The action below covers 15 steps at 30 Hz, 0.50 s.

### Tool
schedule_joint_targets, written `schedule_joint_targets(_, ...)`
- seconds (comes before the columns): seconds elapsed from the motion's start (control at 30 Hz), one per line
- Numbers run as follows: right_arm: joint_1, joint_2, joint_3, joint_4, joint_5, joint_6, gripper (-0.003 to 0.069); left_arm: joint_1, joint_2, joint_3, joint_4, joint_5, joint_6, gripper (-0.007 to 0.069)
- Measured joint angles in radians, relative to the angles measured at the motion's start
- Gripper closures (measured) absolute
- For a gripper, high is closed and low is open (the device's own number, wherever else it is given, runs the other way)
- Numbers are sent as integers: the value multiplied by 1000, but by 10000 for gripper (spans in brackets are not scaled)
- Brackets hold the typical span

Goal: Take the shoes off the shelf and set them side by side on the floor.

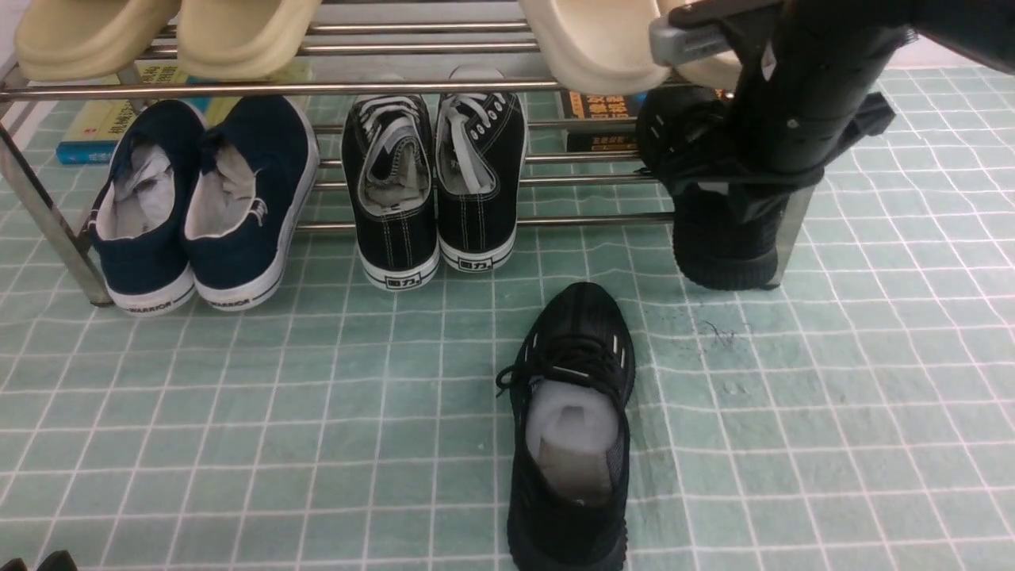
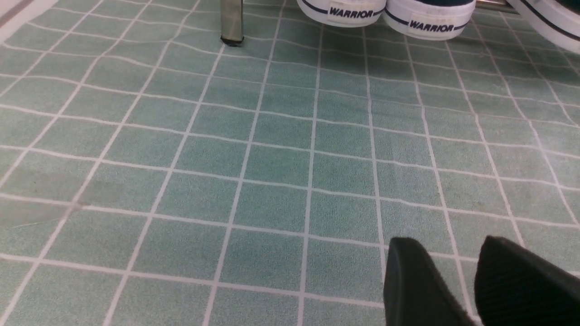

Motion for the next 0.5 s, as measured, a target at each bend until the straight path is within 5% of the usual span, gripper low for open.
schedule_joint_targets(0.2,-2,8,0,2,-95,1,615,0,0,0,0,0,0,383)
schedule_joint_targets(0.5,-2,76,0,-3,-192,1,374,0,0,0,0,0,0,383)
